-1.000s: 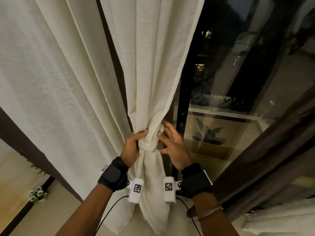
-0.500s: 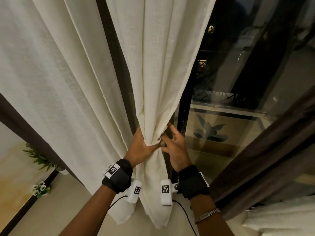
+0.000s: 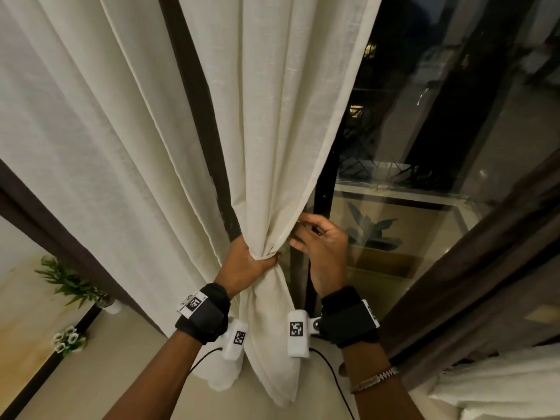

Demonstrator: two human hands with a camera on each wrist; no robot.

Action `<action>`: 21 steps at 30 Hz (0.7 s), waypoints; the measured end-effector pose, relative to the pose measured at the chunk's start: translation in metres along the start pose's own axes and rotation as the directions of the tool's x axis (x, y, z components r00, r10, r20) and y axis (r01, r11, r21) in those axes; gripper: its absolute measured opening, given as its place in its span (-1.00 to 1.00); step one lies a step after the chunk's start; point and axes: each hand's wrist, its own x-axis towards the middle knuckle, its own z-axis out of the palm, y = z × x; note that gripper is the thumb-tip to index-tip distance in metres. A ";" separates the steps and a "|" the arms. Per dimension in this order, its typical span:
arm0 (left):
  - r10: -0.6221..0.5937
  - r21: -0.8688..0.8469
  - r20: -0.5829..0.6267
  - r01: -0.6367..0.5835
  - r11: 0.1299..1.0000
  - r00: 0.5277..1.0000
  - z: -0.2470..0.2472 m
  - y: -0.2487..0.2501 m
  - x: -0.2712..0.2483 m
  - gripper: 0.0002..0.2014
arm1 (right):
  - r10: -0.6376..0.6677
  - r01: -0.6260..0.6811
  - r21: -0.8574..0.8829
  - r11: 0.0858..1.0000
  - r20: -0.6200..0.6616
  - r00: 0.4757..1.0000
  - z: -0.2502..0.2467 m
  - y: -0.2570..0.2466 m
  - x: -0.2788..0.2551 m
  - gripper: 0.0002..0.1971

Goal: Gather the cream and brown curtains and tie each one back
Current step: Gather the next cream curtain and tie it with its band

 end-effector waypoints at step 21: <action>-0.120 -0.445 0.034 0.123 0.887 0.992 0.007 -0.003 -0.006 -0.46 | 0.440 -0.446 -0.025 0.895 0.216 0.872 -0.037 0.021 -0.018 -0.82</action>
